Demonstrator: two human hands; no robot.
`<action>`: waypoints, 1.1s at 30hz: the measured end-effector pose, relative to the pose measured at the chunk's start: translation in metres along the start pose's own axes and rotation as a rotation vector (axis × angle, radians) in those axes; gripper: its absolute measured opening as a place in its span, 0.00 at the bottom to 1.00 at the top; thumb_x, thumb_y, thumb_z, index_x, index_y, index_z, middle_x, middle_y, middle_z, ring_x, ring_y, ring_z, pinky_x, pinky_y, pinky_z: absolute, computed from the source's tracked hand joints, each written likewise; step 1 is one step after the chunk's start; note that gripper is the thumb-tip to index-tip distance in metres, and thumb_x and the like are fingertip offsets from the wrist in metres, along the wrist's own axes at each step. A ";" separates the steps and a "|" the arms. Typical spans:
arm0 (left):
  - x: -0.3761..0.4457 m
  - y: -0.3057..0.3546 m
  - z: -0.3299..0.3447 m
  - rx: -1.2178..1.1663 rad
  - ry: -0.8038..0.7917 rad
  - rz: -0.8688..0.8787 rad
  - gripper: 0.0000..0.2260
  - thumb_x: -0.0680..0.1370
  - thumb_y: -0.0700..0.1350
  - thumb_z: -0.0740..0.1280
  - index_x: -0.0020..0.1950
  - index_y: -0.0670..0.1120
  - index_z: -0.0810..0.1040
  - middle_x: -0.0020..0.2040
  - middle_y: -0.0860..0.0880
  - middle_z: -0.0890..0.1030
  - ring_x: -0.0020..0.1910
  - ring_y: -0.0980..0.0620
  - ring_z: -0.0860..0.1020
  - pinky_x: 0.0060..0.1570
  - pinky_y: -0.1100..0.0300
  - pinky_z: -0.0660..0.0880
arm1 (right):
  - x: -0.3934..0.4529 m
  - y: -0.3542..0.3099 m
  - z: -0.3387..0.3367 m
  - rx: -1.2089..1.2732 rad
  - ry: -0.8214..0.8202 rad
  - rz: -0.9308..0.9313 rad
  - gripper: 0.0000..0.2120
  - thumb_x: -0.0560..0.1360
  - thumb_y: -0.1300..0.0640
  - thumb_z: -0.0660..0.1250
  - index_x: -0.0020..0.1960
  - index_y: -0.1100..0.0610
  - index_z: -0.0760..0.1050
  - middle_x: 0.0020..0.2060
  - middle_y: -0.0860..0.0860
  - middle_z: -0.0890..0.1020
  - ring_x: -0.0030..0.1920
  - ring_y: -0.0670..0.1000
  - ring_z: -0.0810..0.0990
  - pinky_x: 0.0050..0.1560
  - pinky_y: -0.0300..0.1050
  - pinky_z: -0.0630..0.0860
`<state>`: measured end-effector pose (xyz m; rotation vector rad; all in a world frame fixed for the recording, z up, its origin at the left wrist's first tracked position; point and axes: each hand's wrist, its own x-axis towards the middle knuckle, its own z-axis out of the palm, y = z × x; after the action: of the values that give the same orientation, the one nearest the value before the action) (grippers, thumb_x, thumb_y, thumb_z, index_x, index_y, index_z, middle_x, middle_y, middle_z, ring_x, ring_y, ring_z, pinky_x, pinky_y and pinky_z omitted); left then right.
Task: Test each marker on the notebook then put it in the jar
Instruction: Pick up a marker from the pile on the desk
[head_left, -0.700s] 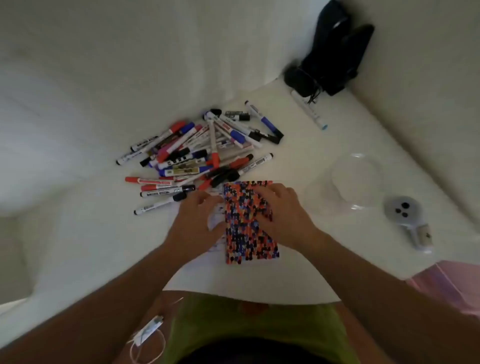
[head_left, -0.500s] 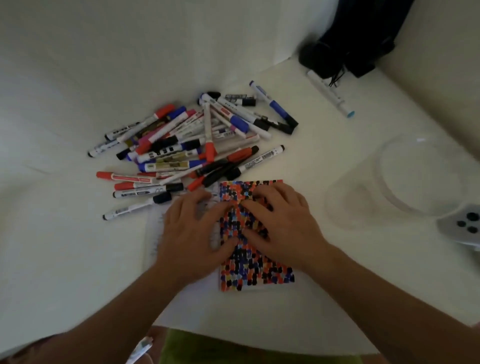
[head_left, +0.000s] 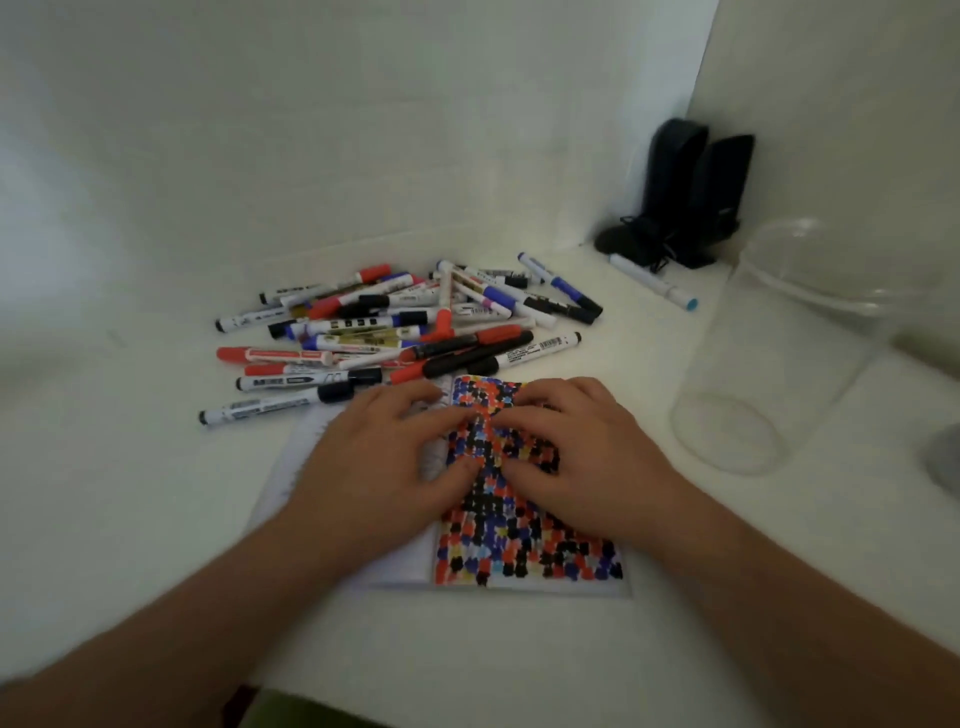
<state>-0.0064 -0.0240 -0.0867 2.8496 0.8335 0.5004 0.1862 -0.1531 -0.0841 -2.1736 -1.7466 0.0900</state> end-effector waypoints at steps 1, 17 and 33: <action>-0.001 0.000 0.000 -0.003 0.041 0.017 0.24 0.77 0.66 0.60 0.69 0.61 0.78 0.69 0.56 0.76 0.68 0.53 0.72 0.68 0.52 0.70 | -0.002 -0.001 0.000 -0.018 0.024 0.003 0.28 0.74 0.31 0.55 0.71 0.36 0.74 0.70 0.38 0.73 0.71 0.47 0.64 0.71 0.50 0.67; -0.003 -0.099 -0.047 0.211 0.053 -0.260 0.19 0.81 0.54 0.63 0.73 0.57 0.72 0.68 0.47 0.77 0.66 0.42 0.72 0.65 0.46 0.69 | -0.010 -0.009 -0.005 -0.025 0.054 0.109 0.19 0.78 0.37 0.63 0.67 0.38 0.77 0.65 0.45 0.77 0.65 0.51 0.69 0.67 0.53 0.71; 0.043 0.028 -0.034 -0.205 0.225 0.438 0.12 0.81 0.48 0.68 0.63 0.59 0.81 0.43 0.63 0.71 0.44 0.63 0.68 0.46 0.67 0.62 | -0.014 0.004 -0.015 0.667 0.308 0.216 0.19 0.87 0.43 0.55 0.50 0.43 0.84 0.38 0.44 0.82 0.43 0.40 0.78 0.52 0.44 0.71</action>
<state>0.0295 -0.0236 -0.0367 2.8092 0.1560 0.9117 0.1906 -0.1711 -0.0734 -1.7508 -1.0979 0.3217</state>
